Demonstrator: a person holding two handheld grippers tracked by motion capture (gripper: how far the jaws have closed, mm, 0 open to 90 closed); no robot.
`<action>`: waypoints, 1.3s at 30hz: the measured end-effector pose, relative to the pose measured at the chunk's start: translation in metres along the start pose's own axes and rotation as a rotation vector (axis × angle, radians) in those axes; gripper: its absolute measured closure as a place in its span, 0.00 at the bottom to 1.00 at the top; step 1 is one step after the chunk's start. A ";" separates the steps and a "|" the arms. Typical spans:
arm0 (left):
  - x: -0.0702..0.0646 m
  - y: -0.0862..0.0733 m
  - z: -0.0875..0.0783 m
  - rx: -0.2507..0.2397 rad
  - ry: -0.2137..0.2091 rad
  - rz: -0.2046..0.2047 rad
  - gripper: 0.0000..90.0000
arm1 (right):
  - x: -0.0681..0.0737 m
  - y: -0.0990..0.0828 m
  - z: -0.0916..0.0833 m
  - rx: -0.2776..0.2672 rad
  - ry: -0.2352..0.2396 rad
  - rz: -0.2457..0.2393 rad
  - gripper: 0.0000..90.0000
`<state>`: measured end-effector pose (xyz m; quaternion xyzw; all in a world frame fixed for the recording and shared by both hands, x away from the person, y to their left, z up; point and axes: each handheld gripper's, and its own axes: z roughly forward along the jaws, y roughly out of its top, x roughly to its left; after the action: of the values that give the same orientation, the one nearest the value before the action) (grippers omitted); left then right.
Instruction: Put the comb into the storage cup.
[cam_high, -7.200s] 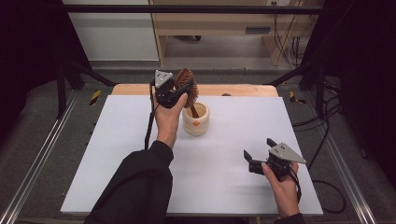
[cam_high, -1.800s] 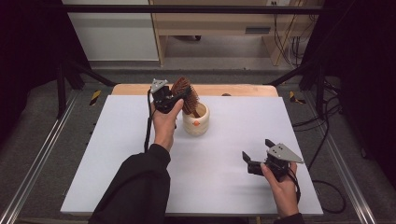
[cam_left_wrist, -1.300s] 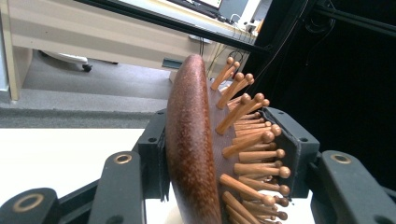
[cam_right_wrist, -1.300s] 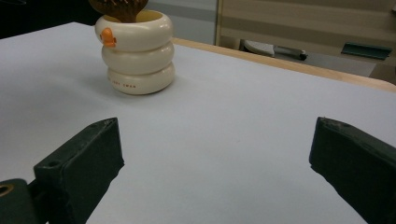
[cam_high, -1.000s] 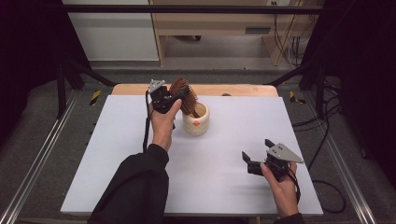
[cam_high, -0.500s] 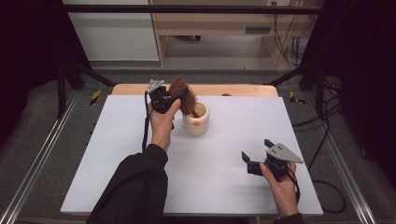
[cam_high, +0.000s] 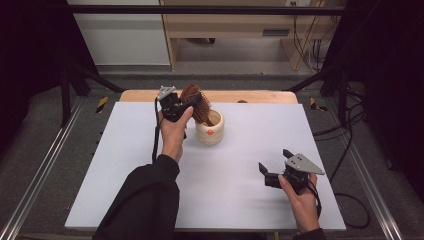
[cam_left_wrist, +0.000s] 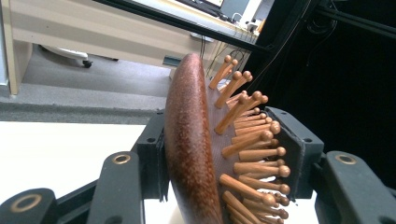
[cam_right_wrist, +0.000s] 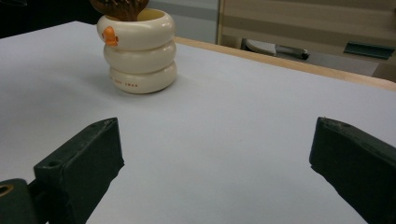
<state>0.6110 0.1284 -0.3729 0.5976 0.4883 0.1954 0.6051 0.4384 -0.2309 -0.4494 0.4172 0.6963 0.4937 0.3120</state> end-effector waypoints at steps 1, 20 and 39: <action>0.000 0.000 0.000 0.000 0.001 -0.001 0.50 | 0.000 0.000 0.000 0.000 0.001 0.001 0.03; 0.001 0.000 0.000 0.005 0.025 -0.005 0.46 | 0.000 0.000 0.000 0.005 0.006 0.005 0.03; 0.002 0.001 -0.002 -0.006 0.035 -0.001 0.39 | 0.000 0.000 0.000 0.007 0.007 0.005 0.03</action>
<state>0.6108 0.1315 -0.3723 0.5920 0.4986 0.2069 0.5984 0.4384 -0.2304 -0.4496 0.4182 0.6980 0.4938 0.3068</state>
